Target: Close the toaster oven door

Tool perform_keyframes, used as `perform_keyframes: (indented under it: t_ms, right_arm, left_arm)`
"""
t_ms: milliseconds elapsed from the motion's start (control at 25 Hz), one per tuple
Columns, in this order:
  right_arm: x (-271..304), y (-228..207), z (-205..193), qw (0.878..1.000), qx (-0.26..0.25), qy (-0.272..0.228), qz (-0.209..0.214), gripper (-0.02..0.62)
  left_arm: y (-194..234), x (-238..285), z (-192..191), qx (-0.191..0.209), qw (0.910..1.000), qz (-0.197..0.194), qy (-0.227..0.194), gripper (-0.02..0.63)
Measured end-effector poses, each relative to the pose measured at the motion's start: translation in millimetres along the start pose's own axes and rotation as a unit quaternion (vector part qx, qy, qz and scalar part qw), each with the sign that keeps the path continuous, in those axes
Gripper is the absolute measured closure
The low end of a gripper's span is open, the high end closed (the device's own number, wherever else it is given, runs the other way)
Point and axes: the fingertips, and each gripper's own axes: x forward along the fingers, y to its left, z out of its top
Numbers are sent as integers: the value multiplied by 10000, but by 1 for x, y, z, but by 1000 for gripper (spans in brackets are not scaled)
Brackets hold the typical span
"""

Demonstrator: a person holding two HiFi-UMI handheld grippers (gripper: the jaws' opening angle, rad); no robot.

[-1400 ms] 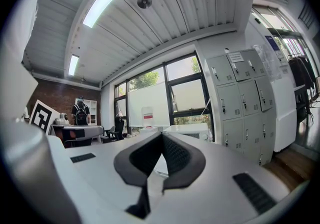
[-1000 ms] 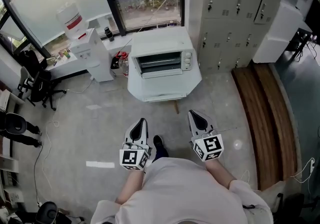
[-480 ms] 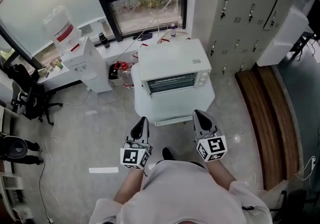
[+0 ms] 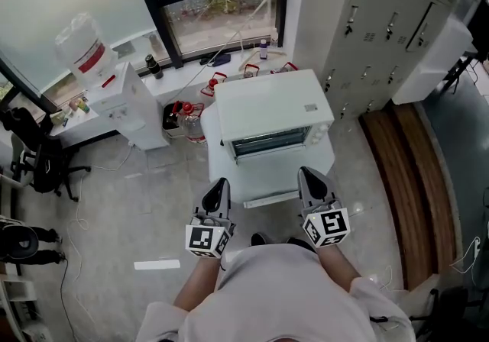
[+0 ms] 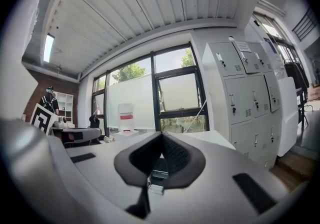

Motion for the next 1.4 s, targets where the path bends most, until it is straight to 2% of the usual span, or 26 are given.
perform_keyframes:
  t_ms: [200,480,800,1400]
  right_arm:
    - [6,-6,-4,10000,17,53,-20,588]
    - [13,-22,-2,9998,16,118,179,588]
    - [16,-48,1,9992,45,167,347,588]
    - [16,-59,-7,9985,173,216,466,588]
  left_arm:
    - [-4,6,5,-3,9998,-136,-153,584]
    - [-6,19,0,-16,9998,208,-21,584]
    - [-20,34,4,6,9992,395,-17,584]
    - [-33,38,3,121,9987,491,76,584]
